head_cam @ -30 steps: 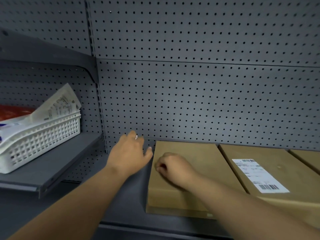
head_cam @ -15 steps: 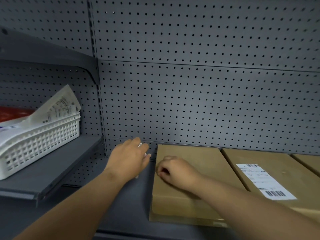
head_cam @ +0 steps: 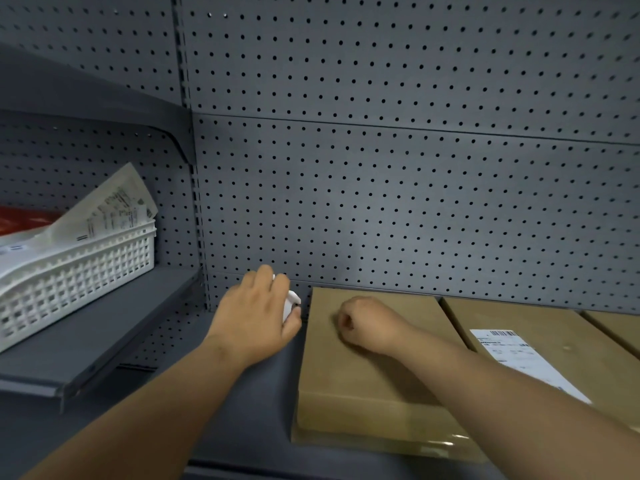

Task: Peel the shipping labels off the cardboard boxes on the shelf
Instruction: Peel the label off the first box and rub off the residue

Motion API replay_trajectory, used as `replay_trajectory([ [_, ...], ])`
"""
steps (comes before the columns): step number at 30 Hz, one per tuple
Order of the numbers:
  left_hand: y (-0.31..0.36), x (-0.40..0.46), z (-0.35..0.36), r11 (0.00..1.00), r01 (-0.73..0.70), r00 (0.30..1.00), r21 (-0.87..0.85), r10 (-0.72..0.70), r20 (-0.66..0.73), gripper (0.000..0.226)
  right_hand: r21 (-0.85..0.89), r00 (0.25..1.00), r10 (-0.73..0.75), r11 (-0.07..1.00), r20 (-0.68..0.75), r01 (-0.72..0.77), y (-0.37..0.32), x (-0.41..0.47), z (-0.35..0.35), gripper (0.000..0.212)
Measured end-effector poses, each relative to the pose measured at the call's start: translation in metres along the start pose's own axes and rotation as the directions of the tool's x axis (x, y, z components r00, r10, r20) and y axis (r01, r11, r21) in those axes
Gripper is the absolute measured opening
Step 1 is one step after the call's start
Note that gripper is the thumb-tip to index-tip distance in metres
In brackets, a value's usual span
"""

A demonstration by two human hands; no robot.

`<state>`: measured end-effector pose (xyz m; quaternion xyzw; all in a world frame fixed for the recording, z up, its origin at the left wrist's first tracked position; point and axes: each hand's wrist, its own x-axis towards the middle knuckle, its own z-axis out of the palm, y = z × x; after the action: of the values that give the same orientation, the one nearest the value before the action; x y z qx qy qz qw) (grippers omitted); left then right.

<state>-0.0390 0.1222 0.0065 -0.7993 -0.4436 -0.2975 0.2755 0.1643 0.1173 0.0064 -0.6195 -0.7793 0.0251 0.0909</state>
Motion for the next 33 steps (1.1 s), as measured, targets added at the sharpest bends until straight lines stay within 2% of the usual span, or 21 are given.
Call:
replay_trajectory([
  [2,-0.003,0.0,0.002,1.0,-0.011,1.0,0.023,0.01,0.01,0.026,-0.019,0.995,0.101,0.995,-0.026,-0.101,0.004,0.003,0.001,0.02],
  [3,-0.004,0.001,0.003,0.999,-0.017,1.0,0.039,0.017,0.018,0.026,0.003,0.996,0.087,0.996,-0.035,-0.087,-0.003,0.004,0.002,0.02],
  [6,-0.004,0.002,0.005,0.995,-0.039,0.999,0.092,0.036,0.027,0.029,0.093,0.995,-0.096,0.991,-0.018,0.097,-0.03,0.003,0.014,0.012],
  [7,-0.004,0.002,0.005,0.993,-0.043,0.999,0.109,0.041,0.026,0.028,0.088,0.995,-0.101,0.991,-0.025,0.102,-0.03,0.004,0.015,0.012],
  [11,-0.005,-0.001,0.007,0.987,-0.047,0.998,0.152,0.042,0.037,0.027,0.007,0.972,0.219,0.976,-0.091,-0.219,0.003,0.013,0.008,0.021],
  [12,-0.005,-0.003,0.008,0.988,-0.048,0.998,0.144,0.042,0.046,0.028,0.002,0.969,0.229,0.973,-0.094,-0.229,0.002,0.013,0.009,0.022],
  [16,-0.002,-0.007,0.006,0.991,-0.056,0.995,0.124,0.044,0.094,0.031,0.099,0.999,-0.038,0.994,-0.038,0.042,-0.03,0.011,0.018,0.016],
  [17,-0.002,-0.007,0.005,0.991,-0.057,0.994,0.124,0.044,0.103,0.03,0.104,0.999,-0.034,0.994,-0.043,0.038,-0.029,0.012,0.019,0.014],
  [21,-0.001,-0.007,0.004,0.99,-0.046,0.991,0.134,0.028,0.133,0.025,0.051,0.965,0.249,0.968,-0.087,-0.245,-0.005,0.02,0.015,0.018],
  [23,-0.001,-0.006,0.003,0.99,-0.048,0.99,0.131,0.03,0.137,0.028,0.051,0.978,0.191,0.981,-0.08,-0.187,-0.016,0.02,0.015,0.017],
  [26,0.0,-0.005,0.0,0.99,-0.054,0.987,0.134,0.033,0.154,0.028,0.145,0.997,-0.066,0.987,-0.041,0.071,-0.041,0.011,0.017,0.01],
  [27,0.0,-0.005,-0.001,0.99,-0.054,0.986,0.129,0.032,0.166,0.027,0.156,0.995,-0.09,0.983,-0.031,0.094,-0.041,0.008,0.016,0.011],
  [29,0.0,-0.007,-0.002,0.992,-0.054,0.981,0.11,0.033,0.191,0.024,0.145,1.0,0.006,0.989,-0.027,-0.002,-0.023,0.011,0.011,0.014],
  [32,-0.001,-0.01,-0.002,0.992,-0.058,0.979,0.113,0.034,0.202,0.023,0.063,0.962,0.268,0.962,-0.059,-0.264,0.004,0.013,0.009,0.019],
  [33,-0.001,-0.01,-0.002,0.99,-0.064,0.978,0.122,0.038,0.204,0.027,0.048,0.957,0.281,0.959,-0.075,-0.278,0.003,0.012,0.01,0.019],
])
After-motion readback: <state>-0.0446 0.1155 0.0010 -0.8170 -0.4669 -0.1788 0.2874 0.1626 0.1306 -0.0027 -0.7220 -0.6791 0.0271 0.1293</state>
